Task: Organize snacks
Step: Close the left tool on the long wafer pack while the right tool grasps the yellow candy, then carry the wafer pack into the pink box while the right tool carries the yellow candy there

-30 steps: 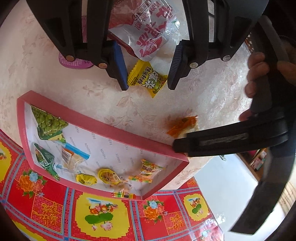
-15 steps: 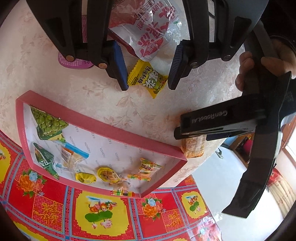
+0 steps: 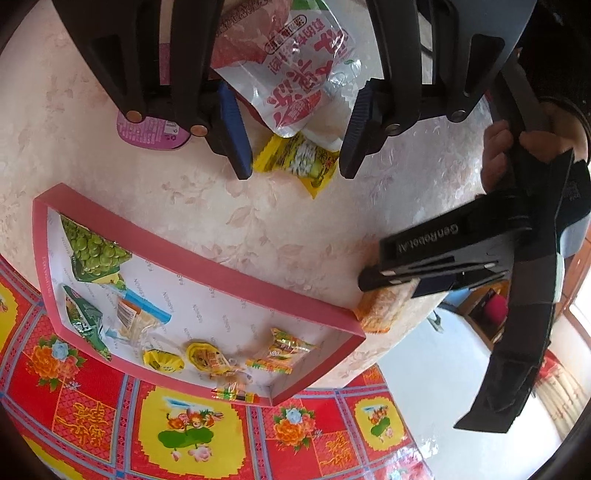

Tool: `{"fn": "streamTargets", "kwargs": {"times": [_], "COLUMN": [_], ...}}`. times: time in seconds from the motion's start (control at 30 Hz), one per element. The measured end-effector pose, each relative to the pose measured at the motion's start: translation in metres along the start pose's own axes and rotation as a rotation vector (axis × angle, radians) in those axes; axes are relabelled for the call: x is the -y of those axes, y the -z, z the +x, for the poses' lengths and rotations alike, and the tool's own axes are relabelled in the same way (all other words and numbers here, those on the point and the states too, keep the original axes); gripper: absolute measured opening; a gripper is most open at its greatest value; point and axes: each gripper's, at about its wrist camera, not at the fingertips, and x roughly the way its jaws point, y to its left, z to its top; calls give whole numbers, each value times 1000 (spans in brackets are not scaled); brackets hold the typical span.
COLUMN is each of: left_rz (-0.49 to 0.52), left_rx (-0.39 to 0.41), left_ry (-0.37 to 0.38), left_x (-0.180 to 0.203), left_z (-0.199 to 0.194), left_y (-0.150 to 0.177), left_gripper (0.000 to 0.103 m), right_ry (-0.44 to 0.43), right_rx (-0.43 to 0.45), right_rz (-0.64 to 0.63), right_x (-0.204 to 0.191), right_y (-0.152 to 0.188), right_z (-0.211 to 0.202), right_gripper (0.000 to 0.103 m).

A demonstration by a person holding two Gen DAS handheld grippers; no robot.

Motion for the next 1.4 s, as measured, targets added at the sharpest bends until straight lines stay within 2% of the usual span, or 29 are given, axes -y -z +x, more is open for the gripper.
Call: {"fn": "streamTargets", "kwargs": {"times": [0.03,0.4,0.53,0.63,1.0,1.4], "left_rz": [-3,-21,-26,-30,-5,30], "left_rx": [3,15,19,24,80,104], "left_ry": [-2,74,85,92,118,170], "left_x": [-3,-18,-21,-23,-14,10], "left_z": [-1,-8,-12,-15,-38,-52], "left_y": [0,5,9,11,7,-8], "left_gripper": [41,40,40,40,40,40], "right_ry": [-1,11,-10,-30,-50,-9], "right_rx": [-5,-17,-15,-6,113,198], "right_rz": [4,10,8,14,53,106], "right_x": [1,1,0,0,12,44], "right_y": [-1,-2,-2,-2,-6,-14], "right_z": [0,3,3,2,-25,-53], "right_gripper": [50,50,39,37,36,36]}}
